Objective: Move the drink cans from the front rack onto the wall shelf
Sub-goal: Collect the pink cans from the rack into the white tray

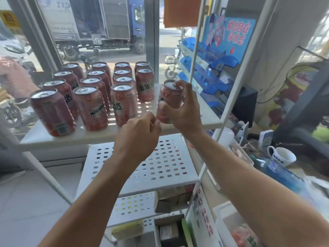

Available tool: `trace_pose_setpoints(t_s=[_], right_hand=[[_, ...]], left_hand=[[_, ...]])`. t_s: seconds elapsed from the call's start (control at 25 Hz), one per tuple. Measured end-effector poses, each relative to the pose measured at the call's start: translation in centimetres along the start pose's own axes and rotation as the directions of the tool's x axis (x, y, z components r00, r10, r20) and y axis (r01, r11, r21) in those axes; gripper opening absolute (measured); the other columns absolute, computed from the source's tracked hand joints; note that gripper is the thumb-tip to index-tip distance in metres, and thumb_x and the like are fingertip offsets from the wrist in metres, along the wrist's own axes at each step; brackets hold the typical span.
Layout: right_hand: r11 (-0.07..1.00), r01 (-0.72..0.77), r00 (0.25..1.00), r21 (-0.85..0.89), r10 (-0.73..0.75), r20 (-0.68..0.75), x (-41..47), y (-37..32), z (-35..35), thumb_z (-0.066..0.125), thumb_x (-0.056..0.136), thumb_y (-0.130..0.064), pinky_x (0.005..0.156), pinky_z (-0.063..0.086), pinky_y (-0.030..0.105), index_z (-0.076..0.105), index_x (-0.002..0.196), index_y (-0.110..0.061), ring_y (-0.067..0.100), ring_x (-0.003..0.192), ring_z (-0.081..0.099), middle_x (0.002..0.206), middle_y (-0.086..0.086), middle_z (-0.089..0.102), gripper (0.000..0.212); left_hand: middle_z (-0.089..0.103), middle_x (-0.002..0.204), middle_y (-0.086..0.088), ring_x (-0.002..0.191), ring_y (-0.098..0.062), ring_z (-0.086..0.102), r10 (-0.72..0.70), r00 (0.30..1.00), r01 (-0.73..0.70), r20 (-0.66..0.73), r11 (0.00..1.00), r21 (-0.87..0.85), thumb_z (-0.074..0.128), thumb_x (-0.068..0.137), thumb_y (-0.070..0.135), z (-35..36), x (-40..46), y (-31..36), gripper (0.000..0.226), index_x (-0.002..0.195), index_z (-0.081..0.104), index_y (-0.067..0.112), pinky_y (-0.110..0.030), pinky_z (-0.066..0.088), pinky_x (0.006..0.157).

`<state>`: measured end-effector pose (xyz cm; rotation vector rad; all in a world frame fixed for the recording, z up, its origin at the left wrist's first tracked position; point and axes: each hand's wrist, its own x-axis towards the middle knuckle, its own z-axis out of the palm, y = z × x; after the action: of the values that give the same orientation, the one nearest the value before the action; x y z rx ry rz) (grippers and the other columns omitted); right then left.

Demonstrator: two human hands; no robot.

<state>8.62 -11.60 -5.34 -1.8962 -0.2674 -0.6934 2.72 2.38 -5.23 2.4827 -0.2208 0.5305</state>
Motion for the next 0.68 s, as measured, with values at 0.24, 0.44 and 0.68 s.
trace_pose_setpoints(t_s=[0.24,0.44,0.68], right_hand=[[0.983,-0.184,0.978,0.019,0.185,-0.093,-7.9,0.5,-10.3,0.078,0.079,-0.014,0.071,0.045,0.007,0.048,0.117,-0.035,-0.01,0.086,0.06,0.099,-0.025,0.062,0.053],[0.91,-0.409,0.891,-0.064,0.383,-0.245,-16.0,4.2,-17.1,0.078,0.072,-0.034,0.08,0.049,0.014,0.047,0.119,-0.041,-0.004,0.092,0.063,0.103,-0.027,0.063,0.056],[0.684,-0.73,0.6,0.006,0.645,-0.474,-26.2,10.8,-22.4,0.074,0.068,-0.043,0.082,0.049,0.023,0.046,0.111,-0.048,0.011,0.101,0.059,0.11,-0.014,0.058,0.052]], left_hand=[[0.065,0.08,0.005,0.075,-0.023,0.061,0.143,0.979,-0.141,0.143,0.99,-0.025,0.045,0.096,0.039,4.7,-1.7,3.0,0.022,0.092,0.059,0.023,-0.038,0.051,0.069],[0.063,0.08,0.001,0.074,-0.026,0.058,0.353,0.887,-0.326,0.299,0.935,-0.136,0.046,0.096,0.038,11.9,-4.2,7.4,0.022,0.087,0.057,0.02,-0.037,0.046,0.064],[0.059,0.084,0.002,0.079,-0.026,0.058,0.477,0.693,-0.444,0.54,0.873,-0.201,0.043,0.097,0.039,19.8,-8.6,12.2,0.023,0.093,0.053,0.02,-0.038,0.049,0.065]])
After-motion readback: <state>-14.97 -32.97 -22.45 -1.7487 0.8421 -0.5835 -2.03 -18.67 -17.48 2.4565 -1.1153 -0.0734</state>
